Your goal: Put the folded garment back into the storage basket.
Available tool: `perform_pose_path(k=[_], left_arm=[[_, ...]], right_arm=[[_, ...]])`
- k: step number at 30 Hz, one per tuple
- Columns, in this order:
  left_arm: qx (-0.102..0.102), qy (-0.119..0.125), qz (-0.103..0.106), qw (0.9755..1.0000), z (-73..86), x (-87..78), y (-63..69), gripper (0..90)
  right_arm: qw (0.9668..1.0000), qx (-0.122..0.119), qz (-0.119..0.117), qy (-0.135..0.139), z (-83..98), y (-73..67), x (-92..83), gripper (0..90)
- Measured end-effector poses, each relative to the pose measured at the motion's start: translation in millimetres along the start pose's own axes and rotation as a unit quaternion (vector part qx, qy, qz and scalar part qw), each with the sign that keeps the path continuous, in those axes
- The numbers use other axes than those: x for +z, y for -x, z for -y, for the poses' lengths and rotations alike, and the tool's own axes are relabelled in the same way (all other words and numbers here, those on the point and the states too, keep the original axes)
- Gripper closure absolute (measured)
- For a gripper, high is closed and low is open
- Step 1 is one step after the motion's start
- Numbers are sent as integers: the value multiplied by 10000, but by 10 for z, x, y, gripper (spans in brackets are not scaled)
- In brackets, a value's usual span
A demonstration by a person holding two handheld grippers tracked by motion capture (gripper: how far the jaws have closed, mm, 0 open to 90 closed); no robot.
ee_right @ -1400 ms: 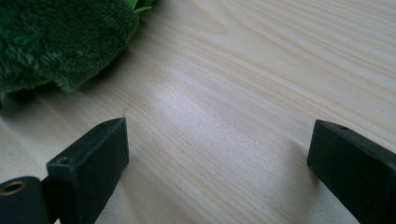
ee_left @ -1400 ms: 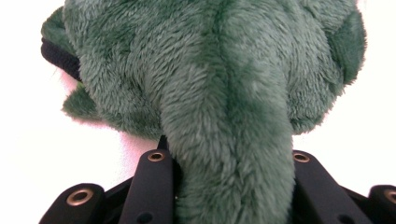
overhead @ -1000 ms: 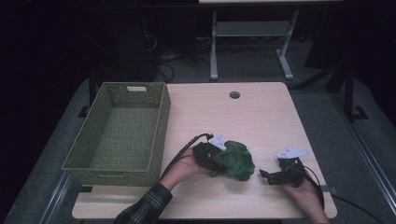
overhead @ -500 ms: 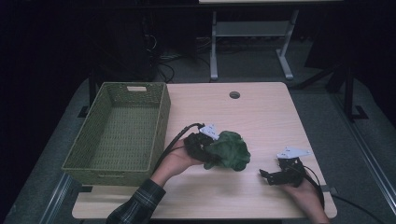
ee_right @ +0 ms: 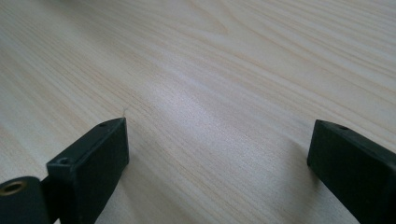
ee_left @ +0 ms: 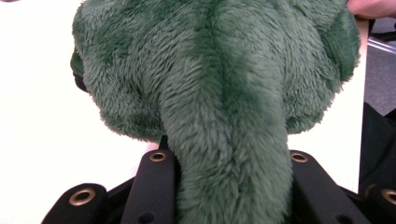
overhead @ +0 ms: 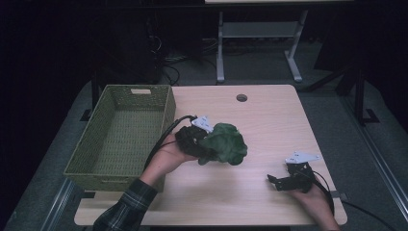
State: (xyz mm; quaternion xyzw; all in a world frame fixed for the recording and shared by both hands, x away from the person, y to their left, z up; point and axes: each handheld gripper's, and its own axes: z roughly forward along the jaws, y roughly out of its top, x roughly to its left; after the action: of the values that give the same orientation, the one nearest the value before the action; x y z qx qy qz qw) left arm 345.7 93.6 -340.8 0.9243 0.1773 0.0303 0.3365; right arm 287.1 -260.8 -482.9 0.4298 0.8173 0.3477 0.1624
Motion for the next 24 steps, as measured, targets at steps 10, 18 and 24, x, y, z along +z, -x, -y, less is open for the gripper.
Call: perform_pose_path(k=[10,18,24], left_arm=[[-87,-20,-291,9995,47,-398,-69,680],[-233,-28,-527,9983,163,-665,-157,679],[-397,58,-711,9967,283,-863,-249,679]], right_arm=[[10000,49,60,-46,-5,5,11,15],[10000,48,61,-46,-6,6,11,15],[10000,50,59,-45,-6,5,11,15]])
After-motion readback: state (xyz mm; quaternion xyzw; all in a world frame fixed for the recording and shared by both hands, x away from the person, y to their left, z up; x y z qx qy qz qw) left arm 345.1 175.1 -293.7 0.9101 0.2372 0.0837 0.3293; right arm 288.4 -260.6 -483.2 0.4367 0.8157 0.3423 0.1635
